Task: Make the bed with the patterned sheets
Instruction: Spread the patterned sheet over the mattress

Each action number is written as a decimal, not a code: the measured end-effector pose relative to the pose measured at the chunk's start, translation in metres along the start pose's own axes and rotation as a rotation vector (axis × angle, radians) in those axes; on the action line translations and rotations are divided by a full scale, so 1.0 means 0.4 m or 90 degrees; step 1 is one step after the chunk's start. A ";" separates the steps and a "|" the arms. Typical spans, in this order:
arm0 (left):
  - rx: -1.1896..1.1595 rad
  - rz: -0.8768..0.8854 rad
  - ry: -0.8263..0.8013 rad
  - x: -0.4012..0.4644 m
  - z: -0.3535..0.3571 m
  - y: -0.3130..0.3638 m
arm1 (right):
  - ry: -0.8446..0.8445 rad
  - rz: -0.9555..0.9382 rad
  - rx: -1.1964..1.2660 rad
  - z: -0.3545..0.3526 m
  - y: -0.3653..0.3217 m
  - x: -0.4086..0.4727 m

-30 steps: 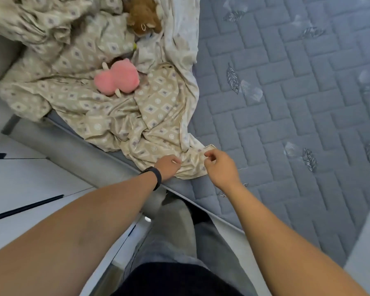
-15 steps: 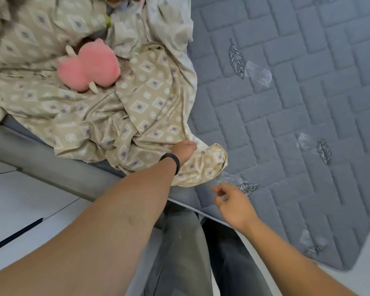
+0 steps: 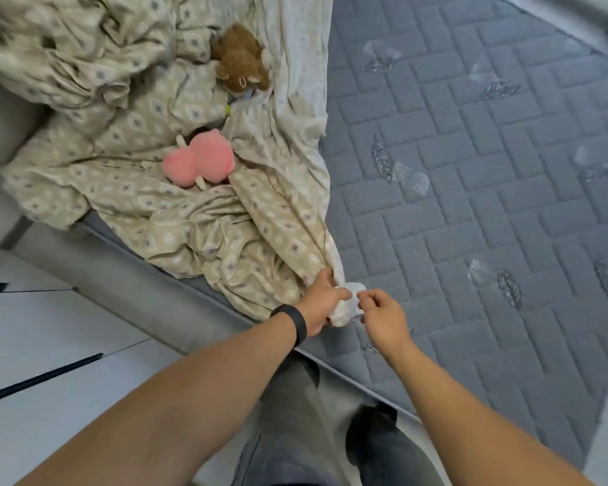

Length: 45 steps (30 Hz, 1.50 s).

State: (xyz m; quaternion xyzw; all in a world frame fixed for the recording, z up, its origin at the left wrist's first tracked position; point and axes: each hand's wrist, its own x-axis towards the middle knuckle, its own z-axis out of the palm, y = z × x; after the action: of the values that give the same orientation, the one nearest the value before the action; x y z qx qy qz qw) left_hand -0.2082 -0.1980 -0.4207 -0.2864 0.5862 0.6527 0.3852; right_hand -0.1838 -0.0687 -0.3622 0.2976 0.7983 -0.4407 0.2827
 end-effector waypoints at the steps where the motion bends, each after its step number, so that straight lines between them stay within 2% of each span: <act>1: 0.006 0.012 -0.040 -0.065 0.035 0.008 | 0.020 -0.001 0.046 -0.035 -0.007 -0.033; 4: 0.058 0.038 -0.156 -0.157 0.107 -0.007 | 0.038 0.017 0.136 -0.092 0.000 -0.069; 5: 0.085 0.058 -0.167 -0.212 0.148 0.000 | 0.024 0.012 0.152 -0.141 0.005 -0.105; 10: 0.225 0.144 -0.168 -0.353 0.309 0.012 | -0.077 0.006 0.149 -0.308 0.075 -0.147; 13: 0.242 0.180 -0.149 -0.417 0.422 -0.029 | -0.170 -0.008 0.093 -0.381 0.136 -0.153; 17: 0.200 0.221 -0.074 -0.485 0.569 -0.102 | -0.144 -0.093 0.046 -0.481 0.202 -0.155; 21: 0.160 0.216 -0.019 -0.536 0.708 -0.214 | -0.093 -0.075 0.040 -0.577 0.329 -0.164; 23: 0.196 0.202 -0.001 -0.547 0.738 -0.252 | -0.055 -0.060 0.014 -0.592 0.396 -0.164; 29: 0.518 0.204 0.080 -0.616 0.771 -0.352 | 0.040 -0.070 -0.103 -0.679 0.554 -0.237; 32: 0.700 0.240 0.212 -0.646 0.799 -0.426 | 0.084 -0.076 -0.130 -0.716 0.616 -0.292; 35: 0.758 0.271 0.346 -0.684 0.823 -0.523 | 0.096 -0.087 -0.166 -0.755 0.710 -0.375; 38: 0.729 0.231 0.407 -0.729 0.854 -0.634 | 0.089 -0.106 -0.165 -0.795 0.797 -0.442; 43: 0.703 0.227 0.417 -0.778 0.926 -0.720 | 0.080 -0.108 -0.125 -0.834 0.871 -0.450; 45: 0.603 0.228 0.406 -0.784 0.957 -0.724 | 0.066 -0.095 -0.117 -0.862 0.896 -0.444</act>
State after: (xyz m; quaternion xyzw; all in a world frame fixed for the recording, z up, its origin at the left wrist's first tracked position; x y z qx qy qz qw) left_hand 0.2336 0.1319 -0.2629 -0.1621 0.9393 0.2566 0.1601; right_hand 0.1286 0.3474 -0.2715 0.2326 0.8689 -0.3694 0.2332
